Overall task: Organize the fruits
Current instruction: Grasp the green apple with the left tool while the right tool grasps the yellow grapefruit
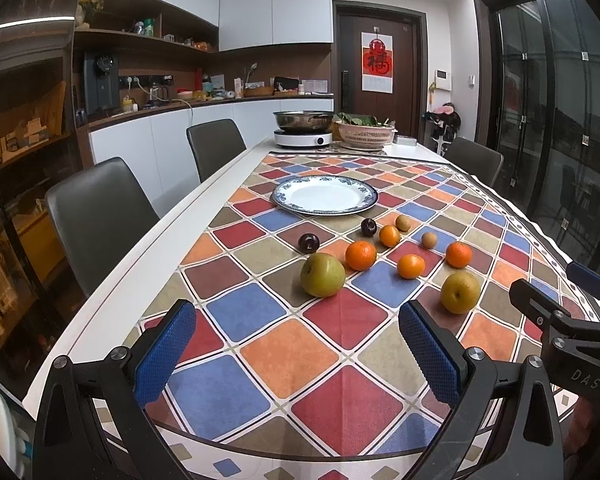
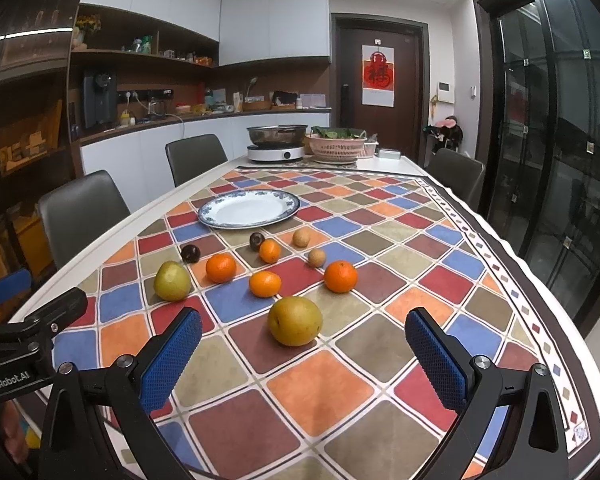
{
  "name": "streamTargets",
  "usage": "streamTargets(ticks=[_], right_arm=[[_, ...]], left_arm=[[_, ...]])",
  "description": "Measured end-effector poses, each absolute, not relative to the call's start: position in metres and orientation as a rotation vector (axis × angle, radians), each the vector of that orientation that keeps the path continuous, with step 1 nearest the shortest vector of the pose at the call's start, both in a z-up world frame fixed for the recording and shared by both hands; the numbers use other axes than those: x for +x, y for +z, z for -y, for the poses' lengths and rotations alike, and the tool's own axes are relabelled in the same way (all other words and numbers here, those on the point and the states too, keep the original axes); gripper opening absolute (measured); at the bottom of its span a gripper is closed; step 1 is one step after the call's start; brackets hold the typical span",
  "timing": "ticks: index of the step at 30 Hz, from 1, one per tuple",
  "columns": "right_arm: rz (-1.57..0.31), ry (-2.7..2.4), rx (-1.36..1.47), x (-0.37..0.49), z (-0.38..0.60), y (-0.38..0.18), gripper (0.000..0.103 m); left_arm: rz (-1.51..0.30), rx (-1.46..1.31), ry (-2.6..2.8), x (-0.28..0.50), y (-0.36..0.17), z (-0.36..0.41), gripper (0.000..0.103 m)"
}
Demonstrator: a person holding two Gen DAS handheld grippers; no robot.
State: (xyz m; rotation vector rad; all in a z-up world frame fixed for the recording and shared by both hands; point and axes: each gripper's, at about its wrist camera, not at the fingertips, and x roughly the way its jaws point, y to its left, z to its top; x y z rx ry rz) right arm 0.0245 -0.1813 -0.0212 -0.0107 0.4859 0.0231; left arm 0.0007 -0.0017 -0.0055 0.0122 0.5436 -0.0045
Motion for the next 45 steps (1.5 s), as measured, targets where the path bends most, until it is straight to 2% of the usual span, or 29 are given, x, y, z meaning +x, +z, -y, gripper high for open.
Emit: streamTargets(ticks=[20, 22, 27, 29, 31, 35, 40, 45], right_arm=[[-0.666, 0.036, -0.028, 0.082, 0.175, -0.041, 0.102], [-0.694, 0.039, -0.024, 0.092, 0.175, -0.043, 0.102], [-0.753, 0.03, -0.027, 0.114, 0.174, -0.047, 0.098], [-0.779, 0.036, -0.029, 0.12, 0.172, -0.05, 0.093], [-0.807, 0.044, -0.034, 0.125, 0.17, -0.056, 0.09], [-0.848, 0.047, -0.037, 0.132, 0.169, -0.066, 0.088], [-0.911, 0.044, -0.027, 0.14, 0.171, -0.079, 0.076], [-0.931, 0.049, -0.013, 0.142, 0.173, -0.085, 0.071]], left_arm=[[-0.642, 0.069, -0.056, 0.059, -0.01, -0.002, 0.102], [-0.661, 0.069, -0.067, 0.069, -0.011, -0.002, 0.097], [-0.717, 0.059, -0.101, 0.096, -0.021, -0.002, 0.093], [-0.737, 0.06, -0.113, 0.105, -0.025, -0.002, 0.087], [-0.751, 0.067, -0.123, 0.112, -0.03, 0.0, 0.085], [-0.786, 0.06, -0.15, 0.124, -0.042, 0.001, 0.076], [-0.835, 0.041, -0.177, 0.138, -0.056, 0.004, 0.065], [-0.854, 0.064, -0.193, 0.146, -0.064, 0.011, 0.059]])
